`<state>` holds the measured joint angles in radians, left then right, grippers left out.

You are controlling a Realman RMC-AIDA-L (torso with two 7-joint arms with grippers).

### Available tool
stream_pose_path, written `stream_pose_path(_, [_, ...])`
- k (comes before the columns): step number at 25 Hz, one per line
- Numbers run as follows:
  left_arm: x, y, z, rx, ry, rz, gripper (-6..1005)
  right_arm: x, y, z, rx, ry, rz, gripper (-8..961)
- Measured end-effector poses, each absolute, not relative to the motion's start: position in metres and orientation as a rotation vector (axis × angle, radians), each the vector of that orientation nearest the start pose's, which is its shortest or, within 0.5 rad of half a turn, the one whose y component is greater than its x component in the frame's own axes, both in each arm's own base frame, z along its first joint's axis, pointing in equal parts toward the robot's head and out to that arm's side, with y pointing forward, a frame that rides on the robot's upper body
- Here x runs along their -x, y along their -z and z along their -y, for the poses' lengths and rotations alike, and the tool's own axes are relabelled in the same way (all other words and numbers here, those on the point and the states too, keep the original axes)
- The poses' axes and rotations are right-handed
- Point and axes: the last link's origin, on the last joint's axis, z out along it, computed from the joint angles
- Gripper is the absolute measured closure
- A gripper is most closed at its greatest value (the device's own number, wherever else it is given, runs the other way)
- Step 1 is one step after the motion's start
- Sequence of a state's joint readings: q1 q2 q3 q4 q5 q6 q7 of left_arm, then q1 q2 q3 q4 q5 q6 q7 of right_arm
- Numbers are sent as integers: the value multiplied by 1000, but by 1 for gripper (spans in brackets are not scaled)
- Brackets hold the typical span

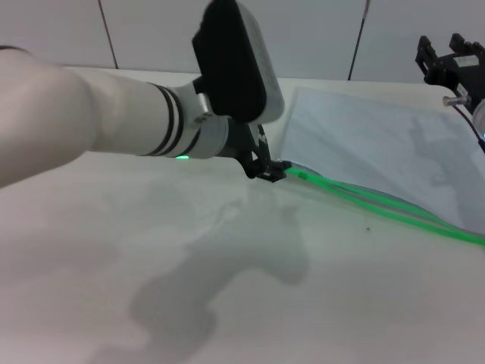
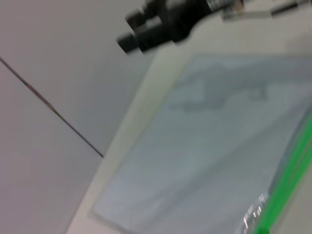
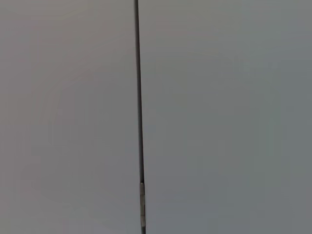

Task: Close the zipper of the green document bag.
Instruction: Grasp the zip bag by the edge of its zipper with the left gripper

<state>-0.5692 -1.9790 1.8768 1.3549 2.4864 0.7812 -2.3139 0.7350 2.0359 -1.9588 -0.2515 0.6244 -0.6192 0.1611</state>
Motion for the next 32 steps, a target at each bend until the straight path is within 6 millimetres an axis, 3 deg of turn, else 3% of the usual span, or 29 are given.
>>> stream_pose_path(12, [124, 61, -381, 2494, -425, -256, 169, -260, 18, -446, 1730, -561, -665, 414])
stream_pose_path(32, [129, 84, -379, 2463, -444, -410, 169, -258, 18, -447, 1732, -564, -662, 417])
